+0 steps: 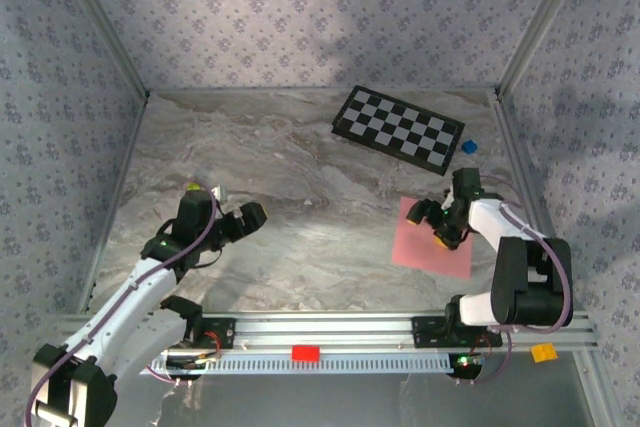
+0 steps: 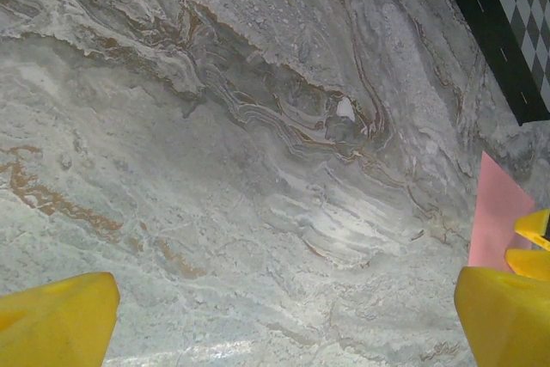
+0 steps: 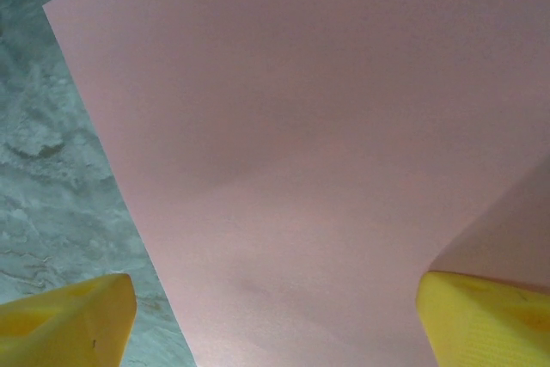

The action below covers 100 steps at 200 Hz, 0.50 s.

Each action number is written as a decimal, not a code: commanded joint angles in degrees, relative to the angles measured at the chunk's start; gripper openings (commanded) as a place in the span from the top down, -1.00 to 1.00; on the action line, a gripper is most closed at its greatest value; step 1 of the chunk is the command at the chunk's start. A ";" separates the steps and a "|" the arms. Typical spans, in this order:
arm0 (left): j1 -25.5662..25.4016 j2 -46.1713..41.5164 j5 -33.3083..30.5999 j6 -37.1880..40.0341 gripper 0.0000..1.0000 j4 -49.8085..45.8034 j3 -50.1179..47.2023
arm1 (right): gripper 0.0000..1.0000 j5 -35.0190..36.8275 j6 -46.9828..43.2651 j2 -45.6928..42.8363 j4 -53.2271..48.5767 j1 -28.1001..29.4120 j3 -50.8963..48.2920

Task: Fold a paper plane with a square sheet of paper (pick it up from the middle)
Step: Move the square sheet of paper to the center of the table.

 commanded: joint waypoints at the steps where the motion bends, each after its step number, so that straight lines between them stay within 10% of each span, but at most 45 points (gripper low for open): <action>1: -0.26 -1.08 -0.67 1.07 -0.99 -2.61 2.58 | -0.77 0.20 4.45 2.49 1.88 5.40 -0.81; 100: -0.26 -2.26 -2.49 0.64 -0.99 -8.79 4.73 | -0.75 8.08 34.29 14.47 15.67 38.59 8.59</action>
